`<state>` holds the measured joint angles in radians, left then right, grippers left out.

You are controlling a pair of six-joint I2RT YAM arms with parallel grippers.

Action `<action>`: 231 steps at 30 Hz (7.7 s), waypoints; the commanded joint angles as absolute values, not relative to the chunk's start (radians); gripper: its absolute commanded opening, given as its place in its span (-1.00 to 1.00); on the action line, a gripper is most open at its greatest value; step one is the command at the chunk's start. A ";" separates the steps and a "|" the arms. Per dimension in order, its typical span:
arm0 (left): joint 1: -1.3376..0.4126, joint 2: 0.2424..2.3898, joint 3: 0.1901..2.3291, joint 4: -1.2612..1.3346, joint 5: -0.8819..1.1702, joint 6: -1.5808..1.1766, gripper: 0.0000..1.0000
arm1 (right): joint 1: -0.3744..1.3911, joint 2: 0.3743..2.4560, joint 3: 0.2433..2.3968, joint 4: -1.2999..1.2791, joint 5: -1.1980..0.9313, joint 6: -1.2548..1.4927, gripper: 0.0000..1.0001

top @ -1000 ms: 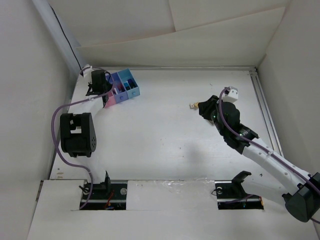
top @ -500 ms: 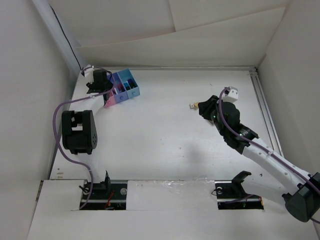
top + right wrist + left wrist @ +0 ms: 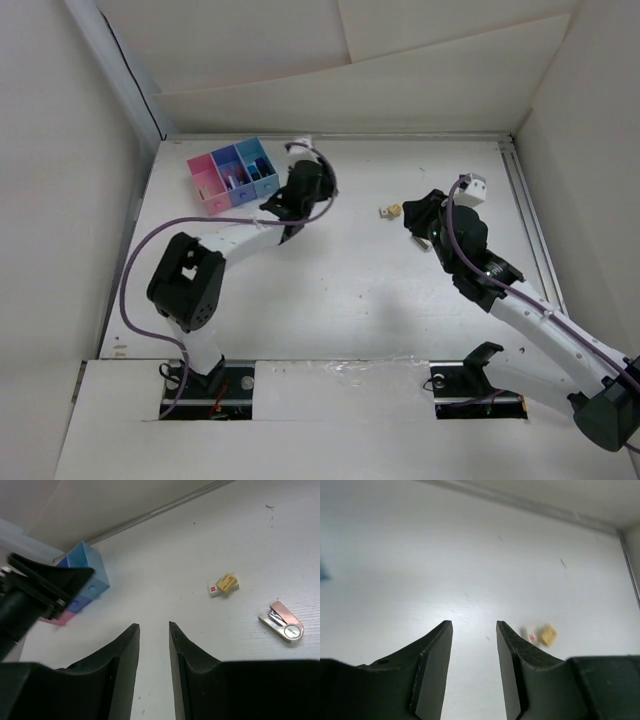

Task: Sort the stationery into containers
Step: Place the stationery in the storage box, then pick up the stationery from the center of the board, then place the stationery in the storage box, then pick up the stapler from the center of the board.

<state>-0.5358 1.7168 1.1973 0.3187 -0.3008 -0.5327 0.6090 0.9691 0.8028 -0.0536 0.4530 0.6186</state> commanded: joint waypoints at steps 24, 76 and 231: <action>-0.785 2.367 1.864 0.048 -0.017 -0.091 0.19 | 0.594 0.867 0.790 -0.035 0.509 0.630 0.08; -0.709 1.866 1.168 0.350 -0.123 -0.299 -0.93 | 0.594 0.885 0.799 -0.035 0.462 0.630 0.03; -1.066 2.456 1.947 0.064 -0.686 -0.456 -0.45 | 0.584 0.736 0.873 -0.130 0.390 0.591 0.26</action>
